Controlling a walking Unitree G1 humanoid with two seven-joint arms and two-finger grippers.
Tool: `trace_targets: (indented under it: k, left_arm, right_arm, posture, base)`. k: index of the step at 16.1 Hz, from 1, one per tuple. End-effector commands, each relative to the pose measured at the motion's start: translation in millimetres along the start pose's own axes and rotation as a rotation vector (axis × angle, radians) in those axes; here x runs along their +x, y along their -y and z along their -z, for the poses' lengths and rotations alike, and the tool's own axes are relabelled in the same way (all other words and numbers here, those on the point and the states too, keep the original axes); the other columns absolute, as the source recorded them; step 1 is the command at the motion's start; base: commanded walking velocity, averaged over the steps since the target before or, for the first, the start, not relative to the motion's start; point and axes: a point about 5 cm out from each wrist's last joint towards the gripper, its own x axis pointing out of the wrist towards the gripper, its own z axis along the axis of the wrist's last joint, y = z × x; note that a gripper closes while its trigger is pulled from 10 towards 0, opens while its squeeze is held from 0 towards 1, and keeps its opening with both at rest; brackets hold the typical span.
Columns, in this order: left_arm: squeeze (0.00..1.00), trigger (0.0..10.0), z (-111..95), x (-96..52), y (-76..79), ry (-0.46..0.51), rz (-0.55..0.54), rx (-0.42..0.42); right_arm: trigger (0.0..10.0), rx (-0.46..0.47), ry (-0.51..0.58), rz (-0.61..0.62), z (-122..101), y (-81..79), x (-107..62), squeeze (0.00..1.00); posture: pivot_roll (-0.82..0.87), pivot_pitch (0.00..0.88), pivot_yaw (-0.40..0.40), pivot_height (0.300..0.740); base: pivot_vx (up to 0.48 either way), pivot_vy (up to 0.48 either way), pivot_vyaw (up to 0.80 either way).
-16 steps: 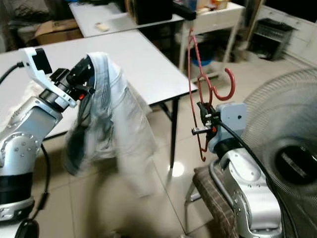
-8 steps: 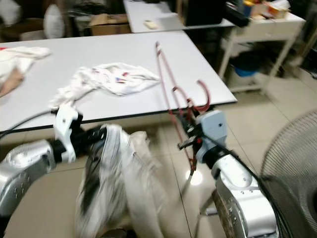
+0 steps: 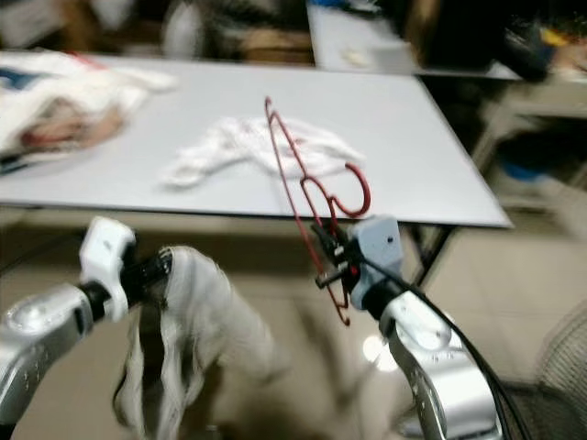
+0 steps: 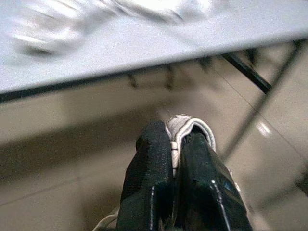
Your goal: Hang hanger
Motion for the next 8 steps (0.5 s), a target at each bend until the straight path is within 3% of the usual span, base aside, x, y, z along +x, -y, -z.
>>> trace_targets:
  k: [1,2,3,6,8]
  left_arm:
    - [0.0,1.8,-13,-1.6,0.7,0.078,-0.021,0.006]
    - [0.0,4.3,-11,-1.8,0.7,0.09,-0.037,-0.028]
    - [0.0,10.0,-8,-1.5,0.5,0.099,-0.054,-0.043]
    - [0.0,10.0,-5,4.1,7.7,0.085,-0.028,-0.077]
    - [0.0,10.0,-4,9.0,7.3,0.09,-0.072,-0.043]
  right_arm:
    - [10.0,0.022,-0.038,0.045,7,8.2,-3.2,0.0]
    - [10.0,0.029,-0.058,0.037,11,9.2,-3.9,0.0]
    - [10.0,0.03,-0.065,0.035,13,9.5,-4.2,0.0]
    - [10.0,0.057,-0.063,0.125,18,16.9,-5.7,0.0]
    - [10.0,0.098,-0.08,0.165,26,18.1,-9.6,0.0]
  posture:
    - [-0.02,0.0,0.002,0.74]
    - [-0.02,0.0,0.004,0.74]
    - [-0.02,0.0,0.01,0.74]
    - [-0.03,0.0,0.027,0.74]
    - [-0.05,0.0,0.038,0.74]
  base:
    - [0.0,0.0,0.8]
    - [0.0,0.0,0.8]
    - [0.0,0.0,0.8]
    - [0.0,0.0,0.8]
    - [0.0,0.0,0.8]
